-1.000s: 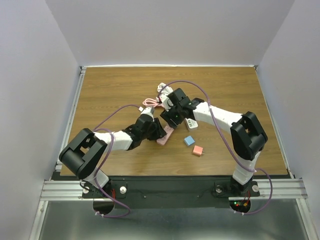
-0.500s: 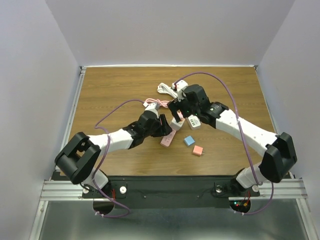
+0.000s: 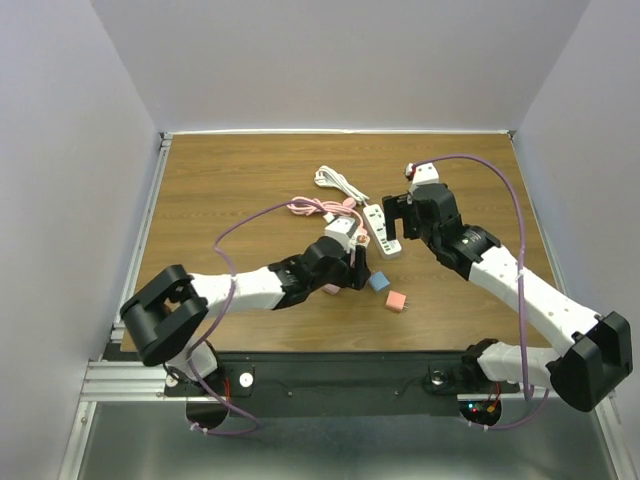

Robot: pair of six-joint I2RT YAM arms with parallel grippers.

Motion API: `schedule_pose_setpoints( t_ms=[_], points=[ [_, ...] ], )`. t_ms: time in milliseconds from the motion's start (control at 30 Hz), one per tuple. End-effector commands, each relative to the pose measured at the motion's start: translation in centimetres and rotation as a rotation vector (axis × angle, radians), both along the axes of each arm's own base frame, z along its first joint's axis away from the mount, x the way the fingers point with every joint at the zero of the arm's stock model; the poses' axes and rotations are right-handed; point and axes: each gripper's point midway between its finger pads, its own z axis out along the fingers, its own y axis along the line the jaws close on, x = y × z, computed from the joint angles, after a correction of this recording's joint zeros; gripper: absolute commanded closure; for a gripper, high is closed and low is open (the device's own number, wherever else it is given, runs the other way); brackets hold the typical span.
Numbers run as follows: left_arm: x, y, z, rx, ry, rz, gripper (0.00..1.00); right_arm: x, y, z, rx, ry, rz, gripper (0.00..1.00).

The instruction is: Insert the plug

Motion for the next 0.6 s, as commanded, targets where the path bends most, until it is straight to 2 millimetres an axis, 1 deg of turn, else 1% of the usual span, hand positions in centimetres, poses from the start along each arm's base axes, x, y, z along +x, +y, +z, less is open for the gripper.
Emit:
schedule_pose_setpoints(
  t_ms=[0,33,100,133,167,200,233,267,300,367,567],
  points=[
    [1.0,-3.2,1.2,0.037,-0.107,-0.088,0.24,0.8,-0.9,3.0,0.101,-0.092,-0.076,0.00],
    [0.9,-3.6,0.2,0.059,-0.098,-0.106,0.23,0.7,-1.0,3.3,0.109,-0.098,-0.077,0.00],
    [1.0,-4.6,0.1,0.066,-0.105,-0.124,0.23,0.6,-1.3,3.8,0.126,-0.109,-0.080,0.00],
    [1.0,-4.7,-0.7,0.089,-0.099,-0.132,0.23,0.6,-1.4,4.0,0.133,-0.114,-0.078,0.00],
    [1.0,-4.9,-1.0,0.108,-0.107,-0.142,0.23,0.6,-1.5,4.2,0.137,-0.117,-0.078,0.00],
    [1.3,-5.0,-1.0,0.120,-0.114,-0.137,0.23,0.4,-1.4,4.4,0.148,-0.121,-0.071,0.00],
    [1.3,-5.1,-1.7,0.142,-0.111,-0.139,0.23,0.4,-1.5,4.6,0.152,-0.124,-0.068,0.00],
    [1.6,-5.0,-1.7,0.157,-0.121,-0.135,0.23,0.3,-1.4,4.6,0.156,-0.123,-0.063,0.00],
    [1.6,-4.9,-2.3,0.179,-0.115,-0.137,0.23,0.2,-1.5,4.9,0.160,-0.131,-0.065,0.00],
    [1.6,-4.6,-2.5,0.197,-0.127,-0.143,0.23,0.1,-1.6,5.0,0.161,-0.133,-0.062,0.00],
    [0.6,-5.4,-3.7,0.222,-0.158,-0.279,0.20,0.0,-1.5,5.3,0.170,-0.138,-0.045,0.00]
  ],
)
